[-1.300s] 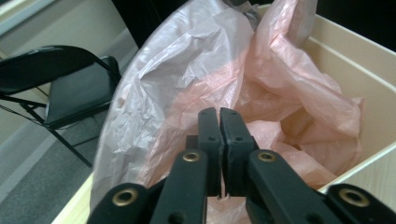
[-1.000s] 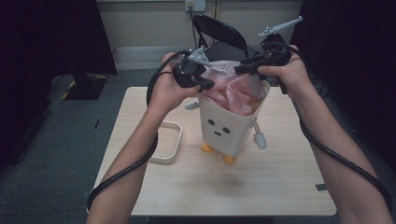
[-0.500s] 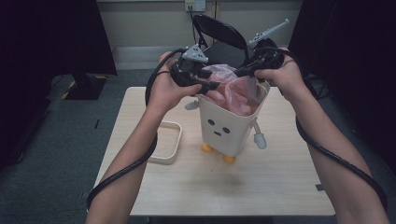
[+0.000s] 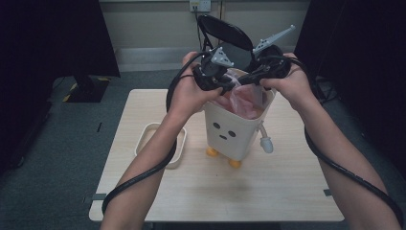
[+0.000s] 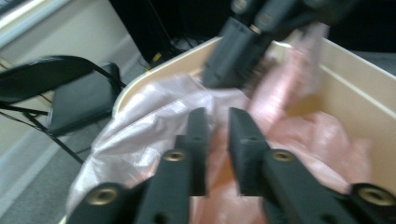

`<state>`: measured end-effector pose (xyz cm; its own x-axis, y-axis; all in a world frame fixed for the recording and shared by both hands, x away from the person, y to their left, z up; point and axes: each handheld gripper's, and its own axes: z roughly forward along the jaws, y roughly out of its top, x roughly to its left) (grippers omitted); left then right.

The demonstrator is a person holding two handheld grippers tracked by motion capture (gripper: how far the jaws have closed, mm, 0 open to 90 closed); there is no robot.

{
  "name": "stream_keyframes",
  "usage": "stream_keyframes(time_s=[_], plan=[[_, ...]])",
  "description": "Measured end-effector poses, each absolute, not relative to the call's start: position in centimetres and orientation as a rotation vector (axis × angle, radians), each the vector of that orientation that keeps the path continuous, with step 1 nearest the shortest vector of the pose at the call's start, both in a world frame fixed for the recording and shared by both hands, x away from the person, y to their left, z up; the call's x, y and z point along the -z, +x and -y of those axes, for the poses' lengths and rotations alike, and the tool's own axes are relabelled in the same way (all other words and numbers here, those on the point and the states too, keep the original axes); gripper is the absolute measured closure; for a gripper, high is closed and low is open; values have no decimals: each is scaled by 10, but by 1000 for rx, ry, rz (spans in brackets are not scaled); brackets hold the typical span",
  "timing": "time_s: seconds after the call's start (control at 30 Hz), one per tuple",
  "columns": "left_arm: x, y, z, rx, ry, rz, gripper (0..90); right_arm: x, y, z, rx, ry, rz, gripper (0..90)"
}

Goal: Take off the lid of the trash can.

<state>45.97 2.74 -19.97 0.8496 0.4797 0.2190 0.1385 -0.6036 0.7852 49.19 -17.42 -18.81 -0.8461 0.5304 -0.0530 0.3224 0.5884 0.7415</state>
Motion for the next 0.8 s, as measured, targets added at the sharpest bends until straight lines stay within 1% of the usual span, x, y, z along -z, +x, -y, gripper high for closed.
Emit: stream_keyframes(time_s=[0.03,0.07,0.1,0.17,0.2,0.27,0.3,0.37,0.47,0.57,0.6,0.7,0.73,0.77,0.8], plan=[[200,459,-27,-517,2215,-447,851,189,492,176,-1104,713,-2547,900],[201,460,-27,-505,2227,-448,881,189,493,178,-1117,717,-2544,900],[201,460,-27,-490,2236,-457,900,190,493,180,-1139,719,-2544,900],[201,461,-29,-495,2260,-464,900,189,493,183,-1187,717,-2544,895],[202,462,-29,-493,2260,-475,900,189,493,184,-1193,718,-2544,854],[203,463,-29,-475,2268,-487,900,187,493,184,-1163,724,-2521,690],[203,463,-29,-479,2274,-497,900,186,494,184,-1158,723,-2501,661],[204,464,-29,-445,2280,-494,900,186,496,183,-1149,735,-2515,654],[205,463,-30,-445,2308,-508,900,192,500,178,-1061,757,-2511,518],[205,463,-32,-438,2311,-520,900,193,507,177,-1125,795,-2471,456],[205,463,-32,-443,2321,-520,900,194,509,176,-1136,799,-2473,454],[202,463,-34,-398,2312,-522,900,195,515,172,-1129,792,-2492,467],[201,463,-35,-403,2312,-527,900,195,515,170,-1148,784,-2496,513],[201,463,-36,-394,2322,-533,900,195,516,169,-1161,782,-2506,622],[200,463,-37,-391,2319,-541,900,195,516,168,-1161,784,-2513,644]])
